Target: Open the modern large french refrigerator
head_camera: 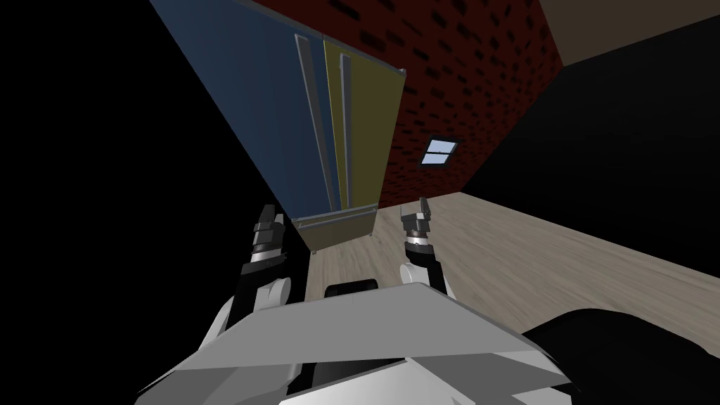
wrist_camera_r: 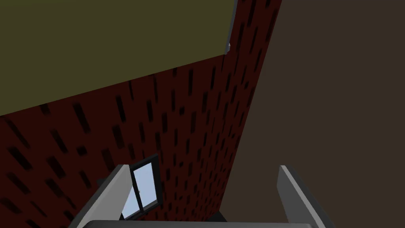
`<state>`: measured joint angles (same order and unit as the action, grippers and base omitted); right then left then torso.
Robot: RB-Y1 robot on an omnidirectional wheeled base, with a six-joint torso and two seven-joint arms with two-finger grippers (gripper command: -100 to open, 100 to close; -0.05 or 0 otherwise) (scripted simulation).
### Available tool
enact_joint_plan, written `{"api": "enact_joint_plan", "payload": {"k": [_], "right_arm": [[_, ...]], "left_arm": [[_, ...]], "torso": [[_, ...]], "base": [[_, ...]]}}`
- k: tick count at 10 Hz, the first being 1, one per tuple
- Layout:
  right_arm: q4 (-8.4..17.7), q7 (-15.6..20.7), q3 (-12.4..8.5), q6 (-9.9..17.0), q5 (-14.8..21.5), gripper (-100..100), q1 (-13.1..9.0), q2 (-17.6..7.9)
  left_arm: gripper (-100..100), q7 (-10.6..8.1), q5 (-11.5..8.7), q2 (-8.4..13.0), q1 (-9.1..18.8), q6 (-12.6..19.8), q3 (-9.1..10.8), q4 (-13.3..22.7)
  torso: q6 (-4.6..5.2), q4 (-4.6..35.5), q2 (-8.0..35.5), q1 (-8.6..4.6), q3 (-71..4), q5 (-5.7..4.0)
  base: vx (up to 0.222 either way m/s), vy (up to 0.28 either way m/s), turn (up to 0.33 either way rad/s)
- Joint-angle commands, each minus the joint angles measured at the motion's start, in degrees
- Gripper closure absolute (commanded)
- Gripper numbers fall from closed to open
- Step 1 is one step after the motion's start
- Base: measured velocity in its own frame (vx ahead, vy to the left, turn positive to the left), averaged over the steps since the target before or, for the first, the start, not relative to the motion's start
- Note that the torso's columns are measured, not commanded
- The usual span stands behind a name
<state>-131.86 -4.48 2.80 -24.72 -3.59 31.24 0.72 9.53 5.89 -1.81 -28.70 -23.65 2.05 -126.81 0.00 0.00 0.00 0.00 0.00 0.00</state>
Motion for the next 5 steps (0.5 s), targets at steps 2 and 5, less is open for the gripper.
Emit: {"api": "enact_joint_plan", "payload": {"k": [2, 5], "right_arm": [[0.0, 0.0, 0.0, 0.0, 0.0, 0, 0.0, 0.0], [0.0, 0.0, 0.0, 0.0, 0.0, 0, 0.0, 0.0]], "left_arm": [[0, 0.0, 0.0, 0.0, 0.0, 0.0, 0.0, 0.0], [0, 0.0, 0.0, 0.0, 0.0, 0.0, 0.0, 0.0]], "torso": [[0.0, 6.0, 6.0, 0.0, -12.0, 0.0], [0.0, 18.5, 18.5, 0.0, -36.9, 0.0]], "base": [[0.0, 0.0, 0.0], [0.0, 0.0, 0.0]]}}
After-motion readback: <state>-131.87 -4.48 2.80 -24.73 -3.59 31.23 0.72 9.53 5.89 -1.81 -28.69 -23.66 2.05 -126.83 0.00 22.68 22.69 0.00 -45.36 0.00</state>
